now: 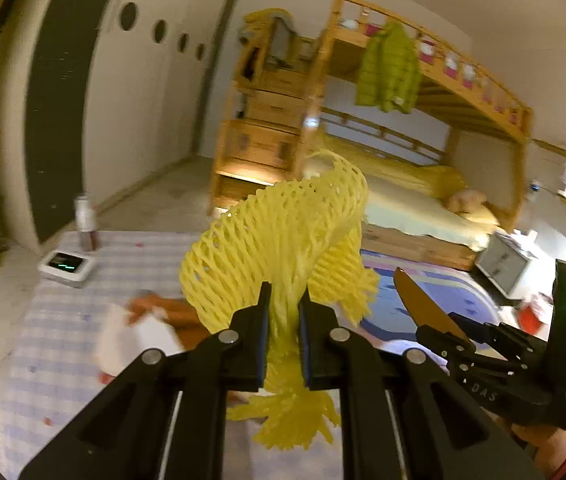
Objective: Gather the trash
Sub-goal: 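Carry both items over the bin and open both grippers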
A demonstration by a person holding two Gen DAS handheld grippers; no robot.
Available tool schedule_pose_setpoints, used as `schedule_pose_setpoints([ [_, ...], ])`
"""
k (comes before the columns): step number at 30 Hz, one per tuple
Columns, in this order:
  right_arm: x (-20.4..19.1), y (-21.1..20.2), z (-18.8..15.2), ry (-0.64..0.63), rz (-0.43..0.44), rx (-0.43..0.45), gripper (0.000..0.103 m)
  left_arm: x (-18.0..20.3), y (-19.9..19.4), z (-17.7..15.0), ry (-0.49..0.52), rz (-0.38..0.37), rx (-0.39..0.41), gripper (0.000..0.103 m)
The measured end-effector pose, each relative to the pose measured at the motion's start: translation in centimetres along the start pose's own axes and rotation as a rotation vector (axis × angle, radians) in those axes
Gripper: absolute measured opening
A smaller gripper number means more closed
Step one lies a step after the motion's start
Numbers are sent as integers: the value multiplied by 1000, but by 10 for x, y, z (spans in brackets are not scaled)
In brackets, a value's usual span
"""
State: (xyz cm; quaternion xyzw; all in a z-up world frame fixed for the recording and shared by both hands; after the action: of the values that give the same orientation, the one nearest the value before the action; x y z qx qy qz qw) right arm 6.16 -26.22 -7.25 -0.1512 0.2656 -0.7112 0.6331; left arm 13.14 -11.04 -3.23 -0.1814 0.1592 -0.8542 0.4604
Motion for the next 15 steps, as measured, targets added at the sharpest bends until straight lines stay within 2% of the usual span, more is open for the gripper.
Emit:
schedule_pose_setpoints([
  [3,26,-23,-4,28,-50,22,55,38,6,-4,23,-61,-27,10],
  [9,86,-56,-26,103,-186,29,55,108,36,-26,98,-122,-104,10],
  [15,127,-62,-42,156,-261,10,55,168,72,-52,181,-179,-180,10],
])
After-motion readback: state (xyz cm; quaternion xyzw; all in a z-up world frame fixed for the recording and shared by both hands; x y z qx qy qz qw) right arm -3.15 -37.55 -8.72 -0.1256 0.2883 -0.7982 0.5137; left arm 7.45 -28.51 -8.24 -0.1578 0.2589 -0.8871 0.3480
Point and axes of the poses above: each gripper's, at about its wrist camera, not at the fingertips, and y roughly the way its jaws point, x to its right, z to its top, the point moved 6 cm from there along y, roughly the way its jaws point, and after that the axes turned 4 degrees about y, right-handed, at the moved point
